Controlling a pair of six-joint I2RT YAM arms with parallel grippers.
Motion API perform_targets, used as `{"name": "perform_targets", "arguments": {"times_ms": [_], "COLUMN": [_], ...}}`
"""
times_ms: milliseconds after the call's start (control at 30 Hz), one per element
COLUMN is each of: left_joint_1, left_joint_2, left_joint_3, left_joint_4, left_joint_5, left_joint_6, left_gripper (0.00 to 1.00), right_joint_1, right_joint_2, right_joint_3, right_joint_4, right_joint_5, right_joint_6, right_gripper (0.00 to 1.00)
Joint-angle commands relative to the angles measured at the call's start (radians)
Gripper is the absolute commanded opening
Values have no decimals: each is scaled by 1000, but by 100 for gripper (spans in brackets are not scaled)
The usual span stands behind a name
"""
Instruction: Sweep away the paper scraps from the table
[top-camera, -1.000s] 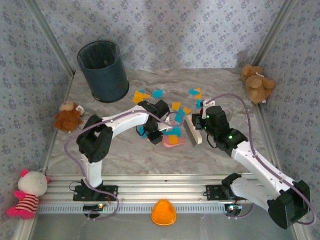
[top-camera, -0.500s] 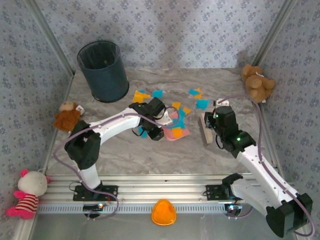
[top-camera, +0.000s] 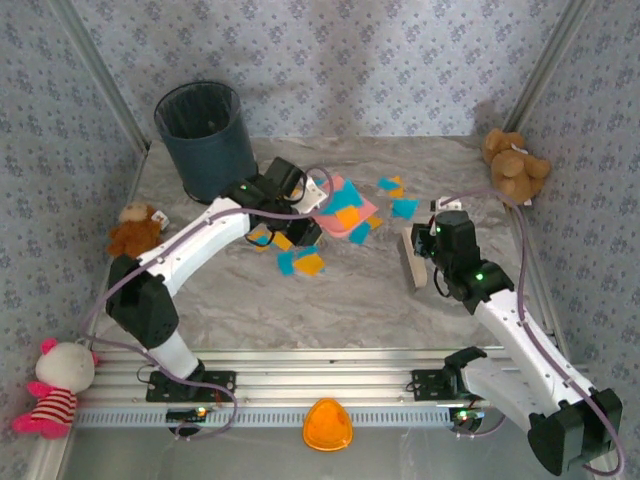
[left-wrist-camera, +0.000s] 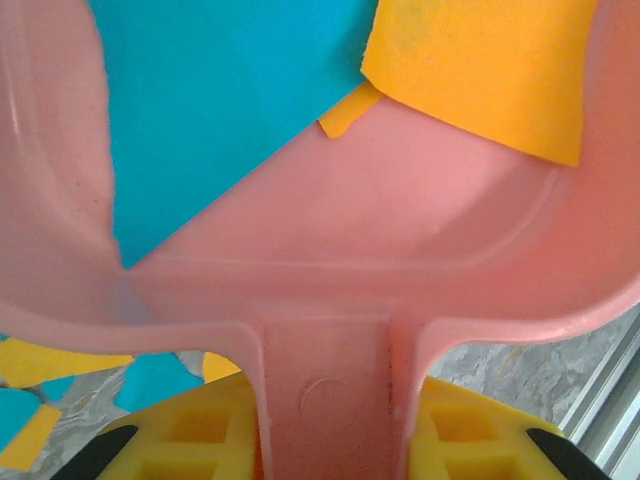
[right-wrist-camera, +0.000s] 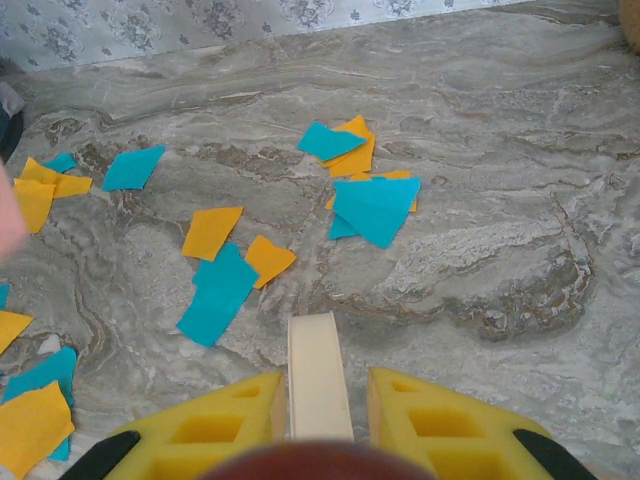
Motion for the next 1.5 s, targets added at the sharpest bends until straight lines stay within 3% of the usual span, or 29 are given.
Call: {"name": "perform_targets", "arguments": {"times_ms": [0,433,900,1167,1467], "left_joint_1": [42,170,327,415,524], "left_joint_2": [-34,12,149,247,284], "left_joint_3": [96,397,736,894,932], "left_joint_4": [-88,-279,-414,-456,-411], "left_joint_5": [29,8,57,140,289], "left_joint_6": [-34,-78,-165,-265,-377], "left_gripper": [0,0,0,0,0], "right_joint_1": [-14,-34,-37,-38,-38], "right_joint_2": [-6,-18,-22,-23,-31], "right_joint_3": [37,63,79,79,62], "right_joint_4": [-12,-40,-52,-52,-37], "right_joint_5": [-20,-45,-50,-49,-43], "right_joint_6": [13,16,23,30,41], "right_gripper": [0,0,0,0,0]}}
